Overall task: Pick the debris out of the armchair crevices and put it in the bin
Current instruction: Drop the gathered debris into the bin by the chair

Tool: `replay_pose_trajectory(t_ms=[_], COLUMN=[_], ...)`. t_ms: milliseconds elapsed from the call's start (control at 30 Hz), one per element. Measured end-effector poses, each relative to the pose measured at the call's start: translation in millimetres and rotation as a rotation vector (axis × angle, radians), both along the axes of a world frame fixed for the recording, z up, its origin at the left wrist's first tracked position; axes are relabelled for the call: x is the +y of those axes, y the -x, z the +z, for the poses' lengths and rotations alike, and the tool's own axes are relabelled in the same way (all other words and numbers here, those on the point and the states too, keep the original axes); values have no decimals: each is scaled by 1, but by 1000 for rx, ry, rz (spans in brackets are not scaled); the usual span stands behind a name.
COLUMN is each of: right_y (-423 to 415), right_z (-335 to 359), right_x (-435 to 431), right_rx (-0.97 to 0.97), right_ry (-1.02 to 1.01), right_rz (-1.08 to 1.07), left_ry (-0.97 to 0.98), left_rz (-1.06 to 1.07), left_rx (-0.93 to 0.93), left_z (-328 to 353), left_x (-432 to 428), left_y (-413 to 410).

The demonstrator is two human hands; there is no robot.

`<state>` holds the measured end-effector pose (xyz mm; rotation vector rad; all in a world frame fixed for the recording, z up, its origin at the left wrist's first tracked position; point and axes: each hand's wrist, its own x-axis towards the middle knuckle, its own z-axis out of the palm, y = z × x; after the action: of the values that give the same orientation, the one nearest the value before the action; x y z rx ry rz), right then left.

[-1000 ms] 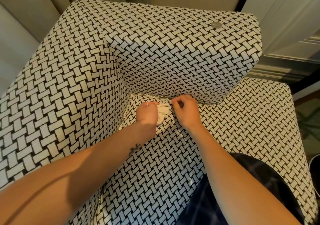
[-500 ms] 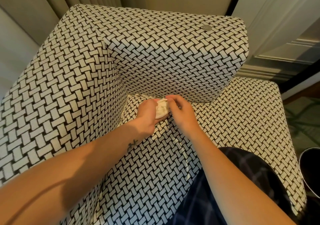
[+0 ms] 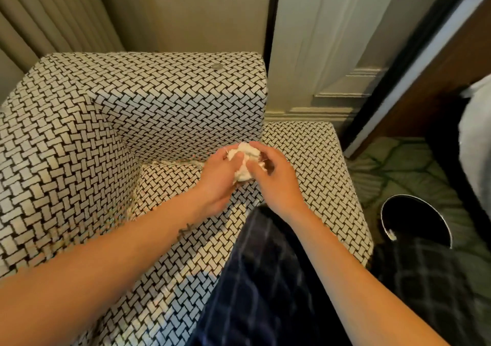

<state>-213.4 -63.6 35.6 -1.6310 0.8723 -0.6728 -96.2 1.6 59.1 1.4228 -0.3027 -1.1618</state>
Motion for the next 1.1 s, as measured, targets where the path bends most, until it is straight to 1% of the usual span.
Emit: replay_pose_trajectory(t_ms=[167, 300, 367, 433, 533, 633, 733, 800, 900, 1000, 1100], right_y=[80, 146, 186, 208, 249, 284, 318, 338, 362, 383, 403], right_z=[14, 16, 8, 0, -18, -41, -72, -96, -134, -166, -186], right_x=[-32, -63, -86, -99, -124, -146, -168, -183, -203, -215, -225], right_rx=[3, 45, 67, 78, 88, 47, 27, -7, -23, -19, -8], right_ry=[50, 110, 119, 121, 77, 13, -17, -77, -190, -238, -265], right_rz=[-141, -248, -318, -362, -467, -584, -674, -727, -808, -881, -934], left_ry=[0, -2, -31, -46, -42, -64, -120, -163, -212, -287, -341], left_rz=[-122, -192, -247, -294, -397, -463, -532, -564, -619, -637, -647], left_rx=[-33, 12, 38, 77, 169, 217, 270, 304, 322, 358, 349], left_z=[9, 8, 1, -6, -18, -37, -66, -88, -119, -145, -167], left_x=[-52, -100, -130, -148, -183, -217, -248, -264, -284, -298, -309], left_y=[72, 130, 168, 187, 224, 260, 300, 322, 350, 372, 388])
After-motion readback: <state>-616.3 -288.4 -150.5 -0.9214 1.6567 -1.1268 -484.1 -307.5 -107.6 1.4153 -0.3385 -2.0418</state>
